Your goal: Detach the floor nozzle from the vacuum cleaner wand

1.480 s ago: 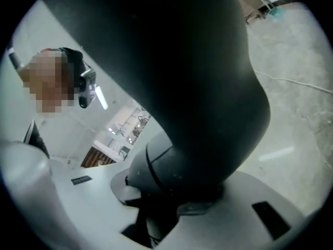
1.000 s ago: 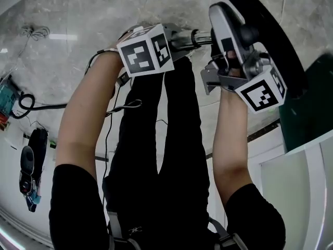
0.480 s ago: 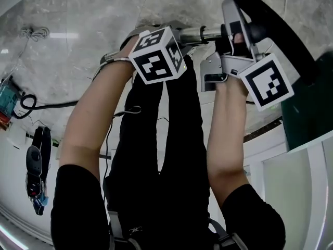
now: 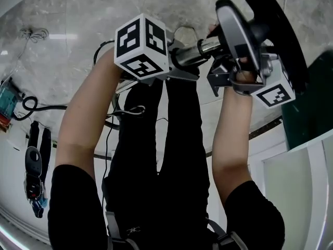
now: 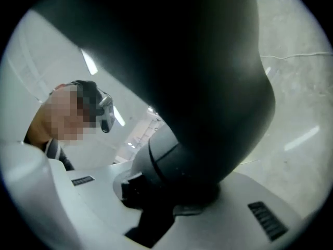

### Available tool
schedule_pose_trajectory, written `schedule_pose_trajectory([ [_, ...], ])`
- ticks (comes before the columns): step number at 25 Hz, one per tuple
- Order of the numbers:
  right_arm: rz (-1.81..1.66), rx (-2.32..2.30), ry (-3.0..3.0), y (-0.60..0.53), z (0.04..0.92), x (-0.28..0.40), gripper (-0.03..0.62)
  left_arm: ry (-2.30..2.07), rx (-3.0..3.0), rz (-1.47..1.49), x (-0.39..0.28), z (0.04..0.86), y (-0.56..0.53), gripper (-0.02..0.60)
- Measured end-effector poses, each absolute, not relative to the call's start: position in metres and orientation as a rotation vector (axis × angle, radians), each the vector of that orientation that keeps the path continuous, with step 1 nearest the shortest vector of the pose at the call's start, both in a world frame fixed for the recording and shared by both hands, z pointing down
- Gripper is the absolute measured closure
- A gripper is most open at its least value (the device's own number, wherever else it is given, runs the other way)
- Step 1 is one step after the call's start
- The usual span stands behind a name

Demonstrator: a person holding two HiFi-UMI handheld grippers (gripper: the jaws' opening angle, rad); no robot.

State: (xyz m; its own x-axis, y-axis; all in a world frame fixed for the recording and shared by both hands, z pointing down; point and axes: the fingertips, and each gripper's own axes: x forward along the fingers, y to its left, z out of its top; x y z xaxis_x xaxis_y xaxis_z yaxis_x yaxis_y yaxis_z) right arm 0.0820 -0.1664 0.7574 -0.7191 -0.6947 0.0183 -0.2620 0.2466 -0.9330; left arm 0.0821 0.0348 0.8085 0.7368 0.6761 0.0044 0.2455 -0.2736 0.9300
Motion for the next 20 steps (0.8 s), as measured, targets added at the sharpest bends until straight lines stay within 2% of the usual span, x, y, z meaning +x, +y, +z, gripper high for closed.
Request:
schedule_pose_trajectory([
  [14,-1.811,-1.837,1.813,-0.160,0.805,0.129,0.502,0.033,2.126,0.968,0.098,0.863,0.018,0.535],
  [17,-1.814,-1.872,1.817,-0.154,0.805,0.133,0.502,0.136,2.133,0.897,0.103,0.859,0.027,0.535],
  [20,-1.756,-1.609,1.979,-0.159,0.796,0.118,0.502,0.379,2.048,0.743,0.098,0.844,0.036,0.535],
])
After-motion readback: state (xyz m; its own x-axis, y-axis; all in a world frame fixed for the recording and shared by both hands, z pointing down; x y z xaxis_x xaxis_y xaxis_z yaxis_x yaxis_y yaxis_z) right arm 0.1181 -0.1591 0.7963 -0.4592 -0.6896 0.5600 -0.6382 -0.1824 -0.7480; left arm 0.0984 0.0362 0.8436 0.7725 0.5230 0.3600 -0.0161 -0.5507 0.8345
